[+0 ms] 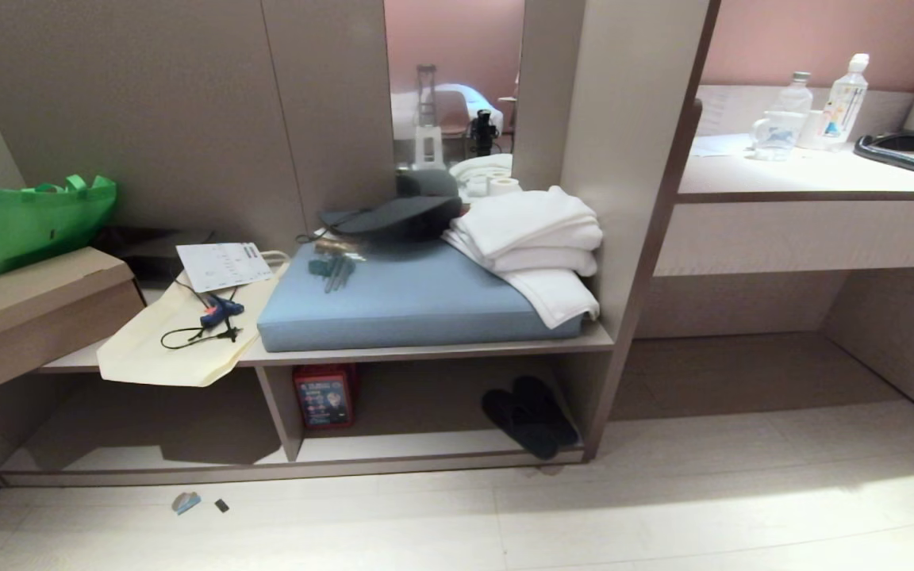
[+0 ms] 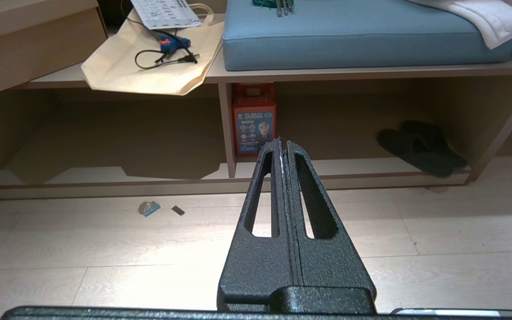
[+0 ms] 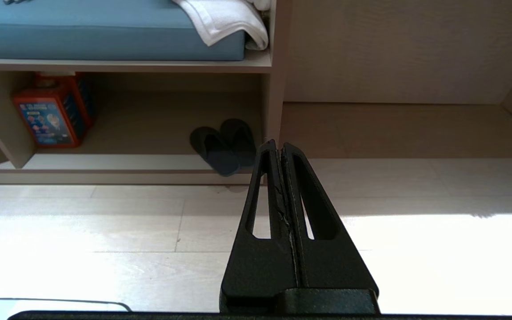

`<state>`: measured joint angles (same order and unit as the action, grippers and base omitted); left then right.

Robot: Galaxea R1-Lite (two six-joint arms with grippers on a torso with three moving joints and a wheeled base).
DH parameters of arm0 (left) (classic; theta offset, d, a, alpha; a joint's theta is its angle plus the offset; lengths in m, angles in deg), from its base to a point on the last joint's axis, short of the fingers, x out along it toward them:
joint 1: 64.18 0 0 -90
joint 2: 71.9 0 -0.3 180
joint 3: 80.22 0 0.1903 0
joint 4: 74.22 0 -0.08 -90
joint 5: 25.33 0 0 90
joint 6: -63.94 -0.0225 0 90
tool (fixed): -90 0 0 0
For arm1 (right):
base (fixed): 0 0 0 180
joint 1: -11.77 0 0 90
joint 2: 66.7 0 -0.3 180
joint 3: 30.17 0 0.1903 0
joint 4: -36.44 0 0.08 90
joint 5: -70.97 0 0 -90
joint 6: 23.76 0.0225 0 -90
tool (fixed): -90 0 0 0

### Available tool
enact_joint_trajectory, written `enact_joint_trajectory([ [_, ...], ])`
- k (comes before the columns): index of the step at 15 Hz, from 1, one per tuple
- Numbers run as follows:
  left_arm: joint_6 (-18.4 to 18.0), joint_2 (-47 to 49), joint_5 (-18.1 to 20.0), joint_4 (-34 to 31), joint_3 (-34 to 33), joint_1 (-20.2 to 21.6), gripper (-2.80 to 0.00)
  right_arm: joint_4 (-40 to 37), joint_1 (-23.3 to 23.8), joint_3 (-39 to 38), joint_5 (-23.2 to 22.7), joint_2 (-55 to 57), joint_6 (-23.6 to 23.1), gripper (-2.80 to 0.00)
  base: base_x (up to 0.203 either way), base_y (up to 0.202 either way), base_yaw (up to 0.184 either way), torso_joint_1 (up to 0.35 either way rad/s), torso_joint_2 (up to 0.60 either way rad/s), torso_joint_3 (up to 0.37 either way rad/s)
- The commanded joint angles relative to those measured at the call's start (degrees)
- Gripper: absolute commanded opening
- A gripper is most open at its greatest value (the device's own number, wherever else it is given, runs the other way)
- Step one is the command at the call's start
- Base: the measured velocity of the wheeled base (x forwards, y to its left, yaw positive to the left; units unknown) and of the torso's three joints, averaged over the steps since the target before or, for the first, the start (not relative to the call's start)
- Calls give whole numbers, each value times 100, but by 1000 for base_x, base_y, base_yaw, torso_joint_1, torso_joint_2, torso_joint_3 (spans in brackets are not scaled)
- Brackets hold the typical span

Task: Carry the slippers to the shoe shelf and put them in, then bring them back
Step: Pick up the slippers in the shoe cabinet

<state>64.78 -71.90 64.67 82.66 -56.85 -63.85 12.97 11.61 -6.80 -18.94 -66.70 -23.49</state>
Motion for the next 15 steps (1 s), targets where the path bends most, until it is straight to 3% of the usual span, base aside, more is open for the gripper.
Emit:
enact_joint_trajectory([
  [1,3,0,0,2,0,2,-280,1,-2,0,-1,9,0,-280,0,0,0,0,0,0],
  [15,30,0,-9,2,0,2,-280,1,-2,2,-1,2,-1,-280,0,0,0,0,0,0],
])
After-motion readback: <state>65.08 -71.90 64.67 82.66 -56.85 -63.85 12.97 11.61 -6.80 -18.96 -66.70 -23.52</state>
